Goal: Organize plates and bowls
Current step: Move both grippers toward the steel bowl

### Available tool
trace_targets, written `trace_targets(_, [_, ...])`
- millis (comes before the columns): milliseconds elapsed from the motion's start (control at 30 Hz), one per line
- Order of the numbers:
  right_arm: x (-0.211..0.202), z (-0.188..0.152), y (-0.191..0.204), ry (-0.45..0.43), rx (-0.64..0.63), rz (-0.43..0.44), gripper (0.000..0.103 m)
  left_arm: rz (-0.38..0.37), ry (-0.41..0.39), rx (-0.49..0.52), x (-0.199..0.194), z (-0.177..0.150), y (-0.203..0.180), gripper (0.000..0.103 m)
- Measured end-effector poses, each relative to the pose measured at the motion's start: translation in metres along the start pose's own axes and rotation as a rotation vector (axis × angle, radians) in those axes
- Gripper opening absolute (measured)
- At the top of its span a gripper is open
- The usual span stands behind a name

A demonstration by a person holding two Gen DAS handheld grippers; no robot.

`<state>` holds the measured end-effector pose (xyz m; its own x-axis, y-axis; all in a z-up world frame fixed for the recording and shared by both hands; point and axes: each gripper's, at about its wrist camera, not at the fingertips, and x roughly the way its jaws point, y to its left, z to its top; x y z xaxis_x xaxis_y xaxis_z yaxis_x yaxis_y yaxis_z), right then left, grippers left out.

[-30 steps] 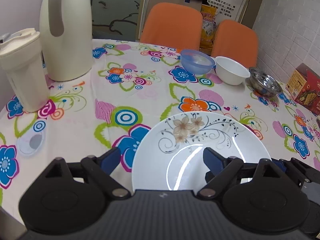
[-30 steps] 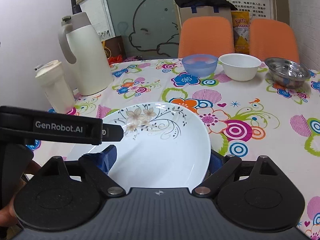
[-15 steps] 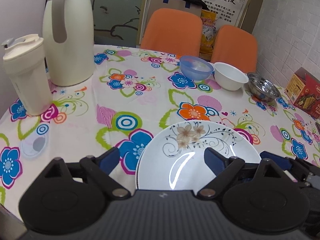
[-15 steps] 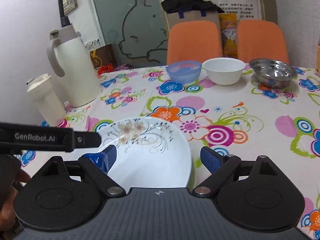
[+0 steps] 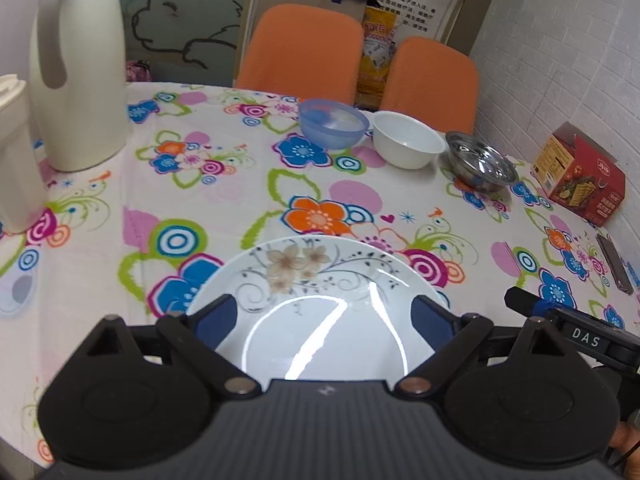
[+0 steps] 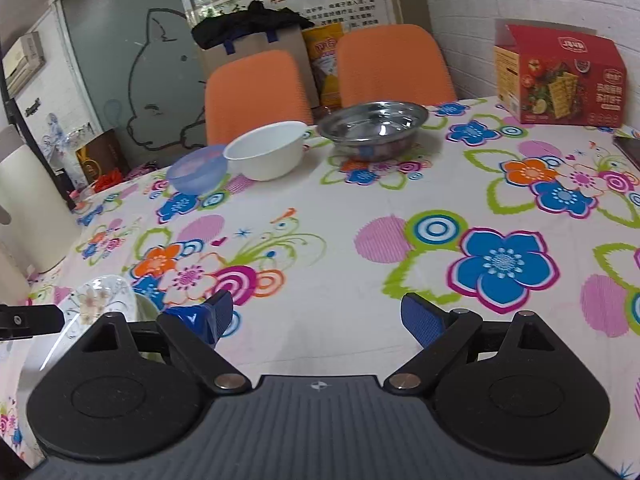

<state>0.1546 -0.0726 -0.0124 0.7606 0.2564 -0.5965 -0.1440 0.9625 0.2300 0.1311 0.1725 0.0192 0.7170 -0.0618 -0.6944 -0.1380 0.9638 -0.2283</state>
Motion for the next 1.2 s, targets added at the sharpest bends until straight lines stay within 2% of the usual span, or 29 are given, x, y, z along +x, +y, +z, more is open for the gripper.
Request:
trace_targets(67, [0.002,-0.002,-0.011,0.023,-0.003,-0.006,0.078,-0.011,0.023,0.012,0.011,0.002,-0.013,0.096])
trace_targets(100, [0.004,-0.003,-0.016,0.035,-0.008,-0.002,0.078,-0.013,0.034,0.019,0.016,0.004,-0.019,0.101])
trace_targets(300, [0.012,0.005,-0.049,0.054,0.023,0.032,0.078,-0.026,0.068,0.110,0.045,0.019,-0.058,0.101])
trace_targets(367, [0.022,0.026,-0.058,0.053,0.010,0.035,0.078,-0.032,0.089,0.135,0.057,0.030,-0.071,0.101])
trace_targets(433, [0.034,0.059,-0.066,0.015,-0.016,0.026,0.078,-0.036,0.097,0.157,0.066,0.041,-0.084,0.101])
trace_targets(533, [0.072,0.123,-0.076,-0.029,-0.072,-0.054,0.078,-0.042,0.085,0.187,0.072,0.048,-0.099,0.101])
trace_targets(667, [0.150,0.181,-0.090,0.095,-0.063,-0.155,0.078,-0.060,0.092,0.197,0.075,0.046,-0.104,0.101])
trace_targets(833, [0.215,0.189,-0.099,0.279,-0.087,-0.207,0.078,-0.026,0.113,0.198,0.082,0.046,-0.091,0.101])
trace_targets(933, [0.222,0.184,-0.098,0.322,-0.132,-0.220,0.078,-0.012,0.116,0.175,0.088,0.056,-0.080,0.101])
trace_targets(1067, [0.211,0.184,-0.100,0.373,-0.179,-0.225,0.078,-0.020,0.114,0.171,0.098,0.069,-0.080,0.101])
trace_targets(1200, [0.194,0.176,-0.101,0.453,-0.237,-0.178,0.078,-0.048,0.108,0.207,0.106,0.075,-0.094,0.101])
